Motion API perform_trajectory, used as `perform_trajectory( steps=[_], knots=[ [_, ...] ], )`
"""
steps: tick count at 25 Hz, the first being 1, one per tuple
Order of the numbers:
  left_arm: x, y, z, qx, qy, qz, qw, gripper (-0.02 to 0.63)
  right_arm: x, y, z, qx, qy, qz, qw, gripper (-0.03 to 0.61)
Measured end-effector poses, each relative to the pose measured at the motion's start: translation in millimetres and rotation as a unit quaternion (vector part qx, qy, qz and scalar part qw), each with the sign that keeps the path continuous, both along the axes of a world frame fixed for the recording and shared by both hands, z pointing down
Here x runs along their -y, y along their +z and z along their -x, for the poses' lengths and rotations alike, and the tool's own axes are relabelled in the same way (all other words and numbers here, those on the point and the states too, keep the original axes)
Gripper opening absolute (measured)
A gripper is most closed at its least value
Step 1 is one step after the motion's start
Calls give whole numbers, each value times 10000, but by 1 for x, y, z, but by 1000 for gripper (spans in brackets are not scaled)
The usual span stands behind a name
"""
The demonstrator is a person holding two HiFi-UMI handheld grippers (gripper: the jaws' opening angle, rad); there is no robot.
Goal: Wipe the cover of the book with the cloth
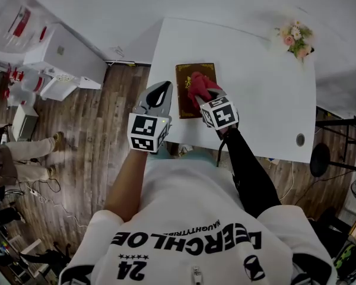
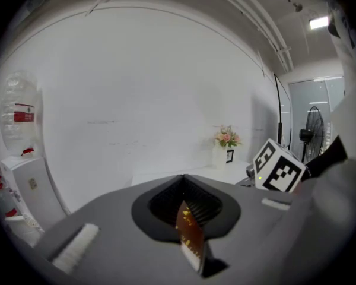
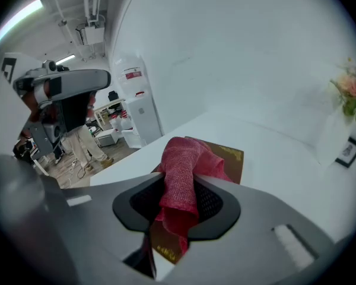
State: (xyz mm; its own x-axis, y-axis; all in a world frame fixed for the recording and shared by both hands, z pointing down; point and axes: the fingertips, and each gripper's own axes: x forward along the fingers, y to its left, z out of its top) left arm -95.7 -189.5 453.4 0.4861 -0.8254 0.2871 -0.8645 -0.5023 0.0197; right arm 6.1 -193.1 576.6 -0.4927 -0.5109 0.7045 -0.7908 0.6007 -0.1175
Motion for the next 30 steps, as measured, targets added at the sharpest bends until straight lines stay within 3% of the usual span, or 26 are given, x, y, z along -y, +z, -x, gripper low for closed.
perform_trajectory(
  steps=[9, 15, 19, 30],
  knots=[
    [11, 6, 68, 26, -594, 111, 9982, 57, 56, 19, 76, -390, -585, 89, 9975, 101],
    [30, 7, 91, -52, -657, 176, 9977, 57, 55, 31, 86, -409, -554, 159, 9975, 101],
    [40, 5, 86, -113, -517, 176, 9984, 57, 61, 28, 69, -283, -184, 310, 9990, 101],
    [51, 3, 59, -80, -63, 122, 9999, 57, 82, 31, -24, -365, 1015, 350, 9936, 101]
  ],
)
